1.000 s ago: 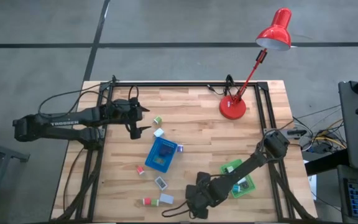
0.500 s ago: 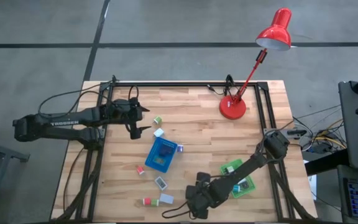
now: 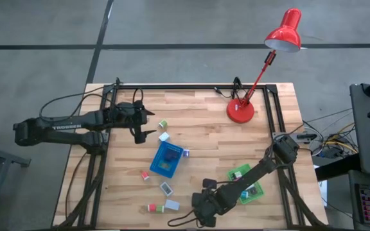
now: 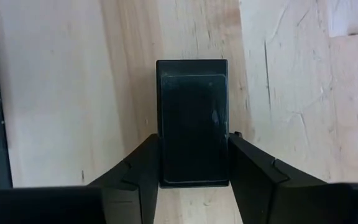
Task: Pick & Place Office items
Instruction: Put the black digital clock into the blue bin
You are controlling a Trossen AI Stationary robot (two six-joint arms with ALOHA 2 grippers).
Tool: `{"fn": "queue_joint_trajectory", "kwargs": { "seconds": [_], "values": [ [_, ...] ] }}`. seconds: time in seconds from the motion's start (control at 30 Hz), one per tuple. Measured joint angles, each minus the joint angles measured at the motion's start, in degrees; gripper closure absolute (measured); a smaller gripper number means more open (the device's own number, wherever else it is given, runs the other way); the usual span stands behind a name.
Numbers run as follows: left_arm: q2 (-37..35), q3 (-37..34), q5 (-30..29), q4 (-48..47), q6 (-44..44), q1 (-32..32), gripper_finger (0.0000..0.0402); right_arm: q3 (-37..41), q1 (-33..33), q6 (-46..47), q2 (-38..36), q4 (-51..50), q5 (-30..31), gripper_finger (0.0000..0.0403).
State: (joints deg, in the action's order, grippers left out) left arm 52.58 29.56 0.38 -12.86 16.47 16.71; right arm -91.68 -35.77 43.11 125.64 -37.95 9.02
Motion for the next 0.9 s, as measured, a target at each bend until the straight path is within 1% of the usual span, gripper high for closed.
{"fn": "queue_joint_trajectory", "kwargs": {
  "seconds": [0.13, 0.3, 0.5, 0.63, 0.9],
  "values": [
    [0.0, 0.0, 0.0, 0.1, 0.0, 0.0, 0.0024, 0.0, 0.0, -0.2, 0.0, 0.0, 0.8, 0.0259],
    [0.0, 0.0, 0.0, 0.2, 0.0, 0.0, 0.0024, 0.0, 0.0, -1.3, 0.1, 0.1, 5.3, 0.0259],
    [0.0, 0.0, 0.2, 0.7, -0.2, 0.0, 0.0024, 0.0, 0.1, -4.6, 0.1, 2.5, 12.7, 0.0259],
    [0.0, 0.0, 0.5, 1.3, -0.2, 0.0, 0.0024, 0.0, 0.3, -8.0, 0.1, 5.9, 17.2, 0.0259],
    [0.0, 0.0, 1.5, 1.6, -0.2, 0.0, 0.0024, 0.0, 1.2, -18.0, 0.1, 15.5, 26.4, 0.0259]
  ]
}}
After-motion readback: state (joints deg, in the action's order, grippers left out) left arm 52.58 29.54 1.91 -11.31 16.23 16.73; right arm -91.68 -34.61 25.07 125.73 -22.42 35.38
